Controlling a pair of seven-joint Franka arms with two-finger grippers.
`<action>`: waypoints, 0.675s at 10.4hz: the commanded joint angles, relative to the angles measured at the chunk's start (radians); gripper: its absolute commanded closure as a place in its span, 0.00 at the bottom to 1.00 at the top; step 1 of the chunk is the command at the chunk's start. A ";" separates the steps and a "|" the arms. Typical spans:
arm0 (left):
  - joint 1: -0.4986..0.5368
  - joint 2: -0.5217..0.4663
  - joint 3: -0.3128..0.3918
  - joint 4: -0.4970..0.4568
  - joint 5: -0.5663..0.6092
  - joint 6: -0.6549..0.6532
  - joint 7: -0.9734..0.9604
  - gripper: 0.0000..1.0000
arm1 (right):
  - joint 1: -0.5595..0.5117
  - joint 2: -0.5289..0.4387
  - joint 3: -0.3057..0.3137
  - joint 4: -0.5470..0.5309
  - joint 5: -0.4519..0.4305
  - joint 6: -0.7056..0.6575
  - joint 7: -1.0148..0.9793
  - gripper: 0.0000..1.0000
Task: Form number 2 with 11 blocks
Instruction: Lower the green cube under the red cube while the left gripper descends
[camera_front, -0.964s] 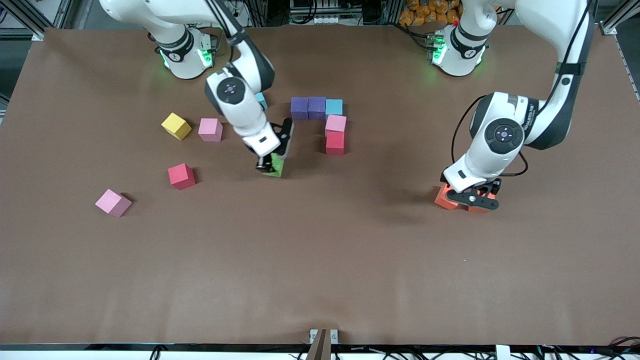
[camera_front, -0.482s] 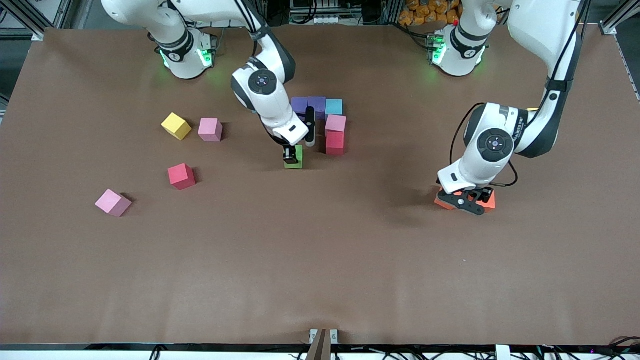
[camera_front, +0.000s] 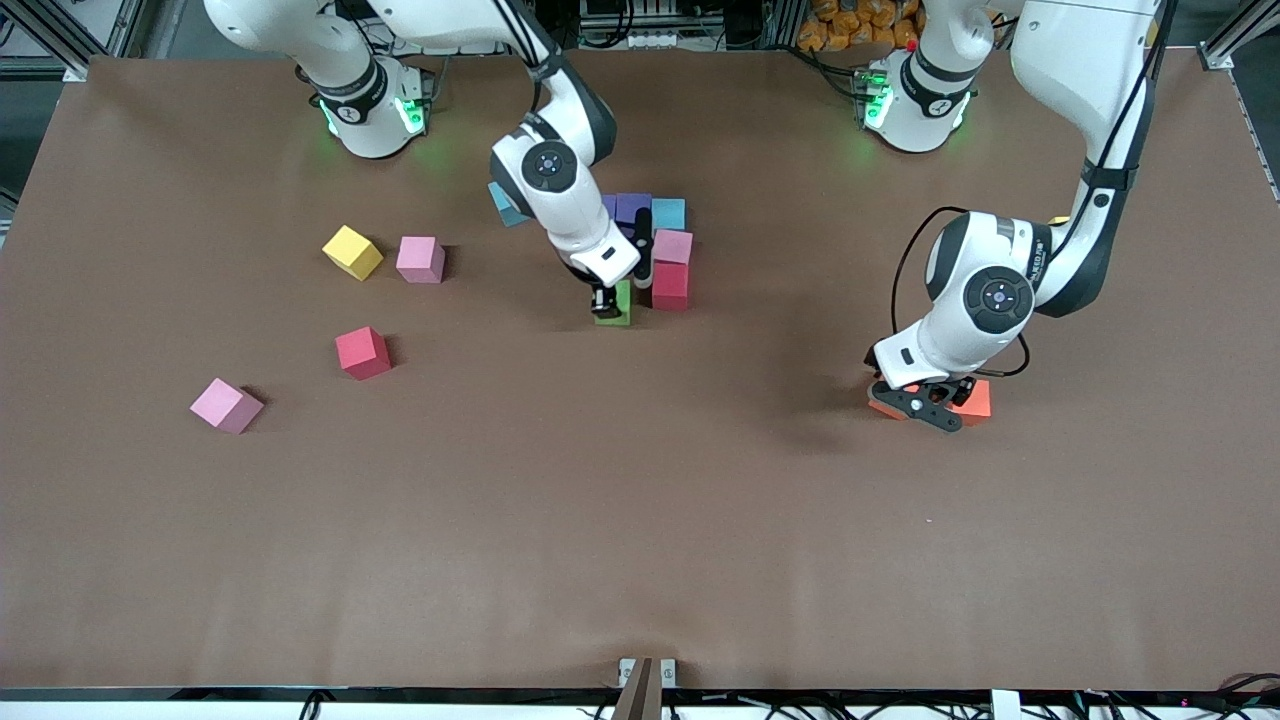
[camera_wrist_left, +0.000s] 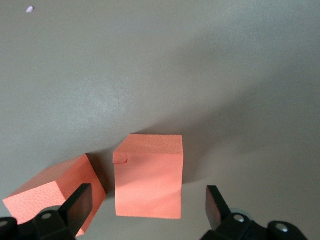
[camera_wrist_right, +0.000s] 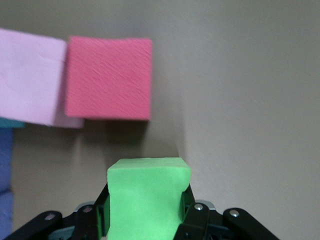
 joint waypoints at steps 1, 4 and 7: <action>-0.005 0.012 0.010 -0.011 -0.028 0.023 0.035 0.00 | 0.032 0.011 -0.003 0.014 0.060 0.009 -0.041 1.00; 0.001 0.035 0.010 -0.008 -0.029 0.038 0.035 0.00 | 0.045 0.014 -0.003 0.013 0.062 0.035 -0.039 1.00; 0.001 0.066 0.010 -0.002 -0.029 0.074 0.035 0.00 | 0.060 0.030 -0.001 0.013 0.107 0.057 -0.042 1.00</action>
